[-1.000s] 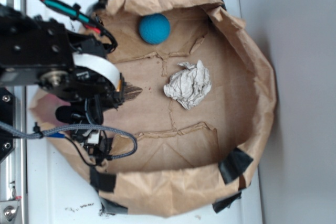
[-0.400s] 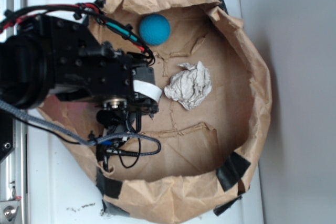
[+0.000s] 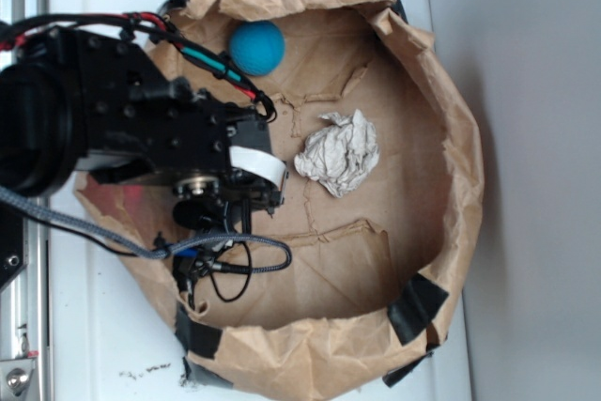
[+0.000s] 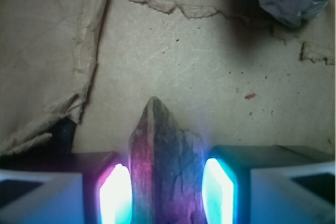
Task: Grab the wood chip.
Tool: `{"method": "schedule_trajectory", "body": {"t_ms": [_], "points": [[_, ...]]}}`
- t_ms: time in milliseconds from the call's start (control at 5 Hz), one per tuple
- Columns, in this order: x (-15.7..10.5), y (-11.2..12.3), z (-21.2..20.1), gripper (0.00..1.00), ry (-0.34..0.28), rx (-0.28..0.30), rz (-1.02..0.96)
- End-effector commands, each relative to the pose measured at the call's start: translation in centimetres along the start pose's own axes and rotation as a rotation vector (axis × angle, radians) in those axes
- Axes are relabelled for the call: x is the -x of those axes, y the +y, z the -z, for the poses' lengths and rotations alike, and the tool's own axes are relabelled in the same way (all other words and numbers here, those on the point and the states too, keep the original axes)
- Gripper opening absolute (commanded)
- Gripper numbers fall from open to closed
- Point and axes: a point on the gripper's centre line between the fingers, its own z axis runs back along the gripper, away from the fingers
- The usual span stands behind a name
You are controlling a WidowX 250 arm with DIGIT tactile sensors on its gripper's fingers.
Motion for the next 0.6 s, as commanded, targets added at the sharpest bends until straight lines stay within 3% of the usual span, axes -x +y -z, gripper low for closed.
{"method": "schedule_trajectory", "body": {"t_ms": [0,200,400], "points": [[-0.5,0.4,-2.8,0.0,-0.147,0.016,-0.027],[2.6,0.7,-8.1,0.0,-0.204,0.076,-0.073],[2.2,0.3,-11.3,0.0,-0.178,0.109,-0.103]]}}
